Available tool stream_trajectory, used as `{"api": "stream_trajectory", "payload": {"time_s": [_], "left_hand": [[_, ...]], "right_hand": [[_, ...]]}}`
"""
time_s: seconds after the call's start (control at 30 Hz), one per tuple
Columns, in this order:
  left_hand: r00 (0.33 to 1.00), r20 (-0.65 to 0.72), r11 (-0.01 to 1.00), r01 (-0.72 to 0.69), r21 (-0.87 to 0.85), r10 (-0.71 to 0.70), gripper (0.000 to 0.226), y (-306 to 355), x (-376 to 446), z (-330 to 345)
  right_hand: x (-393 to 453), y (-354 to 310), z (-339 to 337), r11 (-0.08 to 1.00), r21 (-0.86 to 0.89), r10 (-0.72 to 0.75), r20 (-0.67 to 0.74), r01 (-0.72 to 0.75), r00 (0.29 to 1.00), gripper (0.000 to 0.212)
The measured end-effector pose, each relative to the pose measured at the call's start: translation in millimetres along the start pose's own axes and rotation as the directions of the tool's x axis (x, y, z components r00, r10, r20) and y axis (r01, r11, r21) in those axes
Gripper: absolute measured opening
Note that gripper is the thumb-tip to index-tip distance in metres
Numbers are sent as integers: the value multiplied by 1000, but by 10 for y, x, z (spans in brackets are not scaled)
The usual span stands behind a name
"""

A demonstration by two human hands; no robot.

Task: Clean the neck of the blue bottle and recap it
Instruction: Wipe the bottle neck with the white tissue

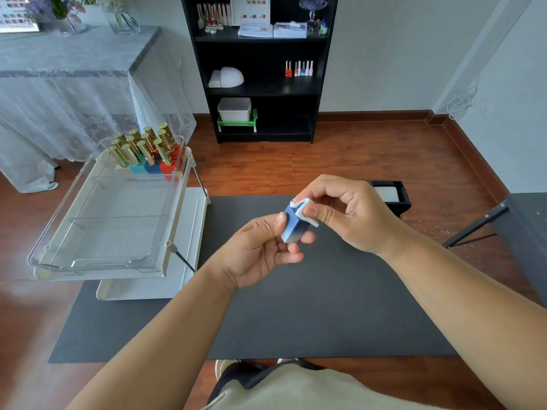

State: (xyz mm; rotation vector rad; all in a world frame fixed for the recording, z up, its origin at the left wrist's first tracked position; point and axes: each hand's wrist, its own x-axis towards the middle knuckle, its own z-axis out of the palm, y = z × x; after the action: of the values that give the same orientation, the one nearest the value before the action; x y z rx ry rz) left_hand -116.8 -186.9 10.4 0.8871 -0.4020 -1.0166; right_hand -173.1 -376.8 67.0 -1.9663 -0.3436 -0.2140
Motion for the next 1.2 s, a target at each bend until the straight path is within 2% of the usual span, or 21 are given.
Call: {"api": "stream_trajectory", "payload": {"time_s": [0.07,0.2,0.33,0.4,0.47,0.53,0.63,0.73,0.77,0.83,1.03,1.2], "left_hand": [[998,-28,998,-48,45,49,31,-25,13,-7],[969,-159,959,-149,242,191,25,-72,44,5],[908,-252,855,-182,485,336,20,-85,50,41],[840,-292,741,-177,648,456,17,-103,59,79],[742,-256,529,-152,835,619,14,-141,71,108],[655,-173,334,-129,934,736,17,-174,76,142],[584,-78,175,-111,978,808,23,-191,86,148],[555,-8,63,-81,995,832,28,-191,87,139],[556,-6,63,-83,995,831,27,-183,84,149],[579,-51,132,-99,986,814,24,-159,76,169],[681,-270,484,-140,864,681,20,-121,33,199],[791,-307,723,-231,651,529,23,-83,54,246]], "right_hand": [[11,15,14,1000,0,7,-22,-7,1000,13],[-7,83,53,997,32,67,-115,-64,991,10],[-39,129,100,997,-29,67,-210,-74,975,10],[-31,145,147,994,-47,80,-267,-96,960,11],[-19,145,219,989,-12,134,-332,-147,934,14],[-10,136,285,983,41,182,-379,-180,907,18],[-6,129,340,973,107,229,-422,-203,877,23],[-7,153,374,954,210,287,-447,-212,847,22],[-9,160,381,947,249,299,-450,-204,841,21],[-17,178,370,944,280,291,-449,-176,845,19],[-28,163,164,986,139,126,-285,-89,950,13],[13,110,5,995,88,52,-179,-37,982,14]]}}
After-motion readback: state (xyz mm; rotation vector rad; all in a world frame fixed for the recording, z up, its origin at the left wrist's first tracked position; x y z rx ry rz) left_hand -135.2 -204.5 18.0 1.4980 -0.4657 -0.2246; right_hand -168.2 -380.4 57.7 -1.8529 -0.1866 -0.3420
